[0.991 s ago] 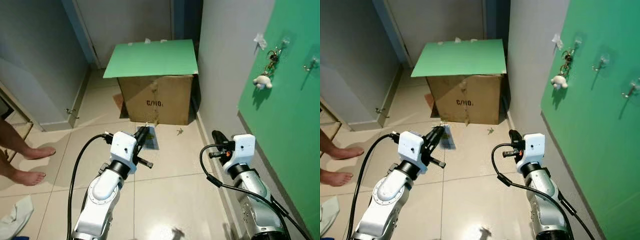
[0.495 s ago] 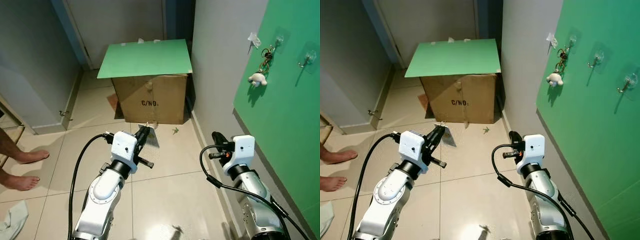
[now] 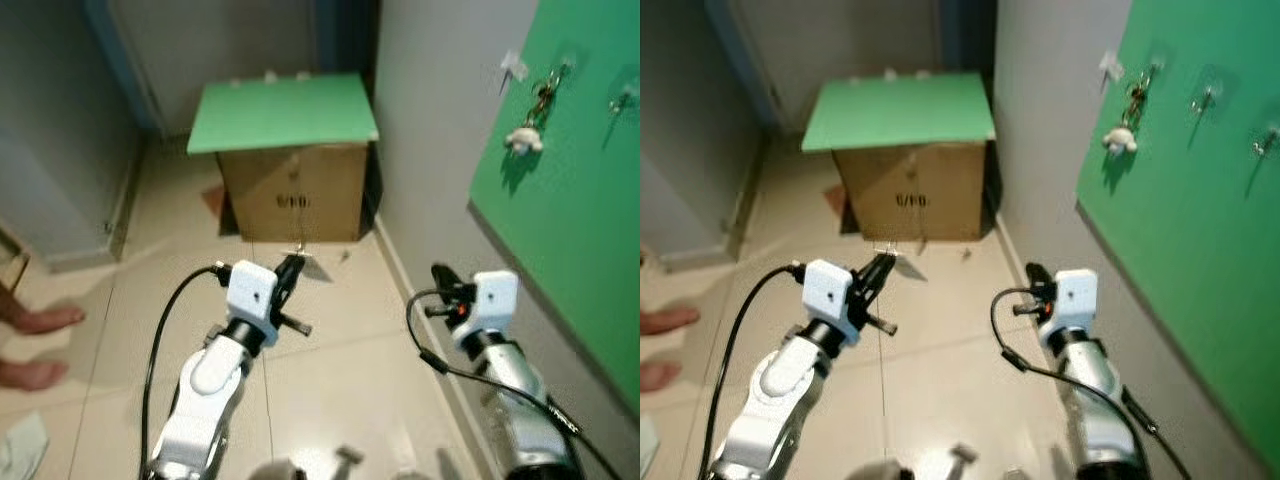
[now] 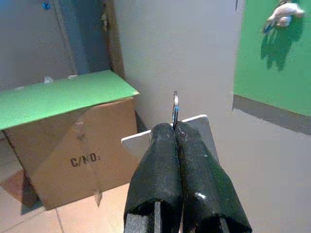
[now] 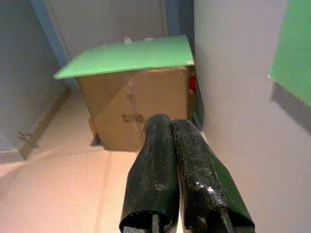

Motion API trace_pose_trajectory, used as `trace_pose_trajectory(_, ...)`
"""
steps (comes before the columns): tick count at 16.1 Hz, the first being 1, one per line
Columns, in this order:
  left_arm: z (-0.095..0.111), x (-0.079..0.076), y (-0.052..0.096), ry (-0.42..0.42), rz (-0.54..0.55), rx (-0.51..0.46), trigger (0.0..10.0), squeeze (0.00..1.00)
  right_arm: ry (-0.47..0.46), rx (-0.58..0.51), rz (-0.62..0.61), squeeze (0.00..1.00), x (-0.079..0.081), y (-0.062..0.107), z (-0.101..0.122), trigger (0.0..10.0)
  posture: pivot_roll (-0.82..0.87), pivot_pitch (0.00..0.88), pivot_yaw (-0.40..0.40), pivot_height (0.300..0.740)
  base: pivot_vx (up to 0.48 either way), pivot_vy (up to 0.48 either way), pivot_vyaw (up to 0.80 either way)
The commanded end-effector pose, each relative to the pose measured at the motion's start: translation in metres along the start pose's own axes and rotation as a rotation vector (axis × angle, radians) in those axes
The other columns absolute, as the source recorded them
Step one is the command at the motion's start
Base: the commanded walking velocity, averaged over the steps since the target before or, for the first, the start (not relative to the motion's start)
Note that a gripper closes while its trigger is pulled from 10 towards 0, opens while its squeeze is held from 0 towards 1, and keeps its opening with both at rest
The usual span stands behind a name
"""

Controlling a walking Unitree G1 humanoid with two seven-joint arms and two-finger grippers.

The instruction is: Hang keys on a hook

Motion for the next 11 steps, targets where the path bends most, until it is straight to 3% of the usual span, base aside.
trace_pose_trajectory(1, 0.0019, 0.0011, -0.0022, 0.003, -0.001, -0.001, 0.0, 0.0, 0.001, 0.004, -0.007, 0.0, -0.0027, 0.002, -0.002, 10.0, -0.23, 0.0, 0.109, 0.74, 0.0, 0.435, -0.61)
trace_pose_trajectory(2, 0.002, 0.0018, -0.0022, 0.001, 0.001, -0.002, 0.0, 0.0, 0.001, 0.005, -0.007, 0.0, -0.0028, 0.002, -0.0021, 10.0, -0.23, 0.0, 0.109, 0.74, 0.0, 0.439, -0.62)
trace_pose_trajectory(11, 0.0022, -0.0001, -0.003, -0.025, -0.001, -0.02, 0.0, 0.0, 0.017, 0.025, 0.003, 0.0, -0.0021, 0.0041, -0.0071, 10.0, -0.23, 0.0, 0.105, 0.74, 0.0, 0.0, -0.53)
Point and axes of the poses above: a point about 5 cm out from each wrist's last joint towards the gripper, its own y axis pointing back from the gripper into the wrist, its own z axis along the axis of the wrist's last joint, x = y × z, the point moved 3 cm from there along -y, pointing out of the wrist towards the gripper, and after that the axes turned 7 degrees about y, right-handed, at the moved point
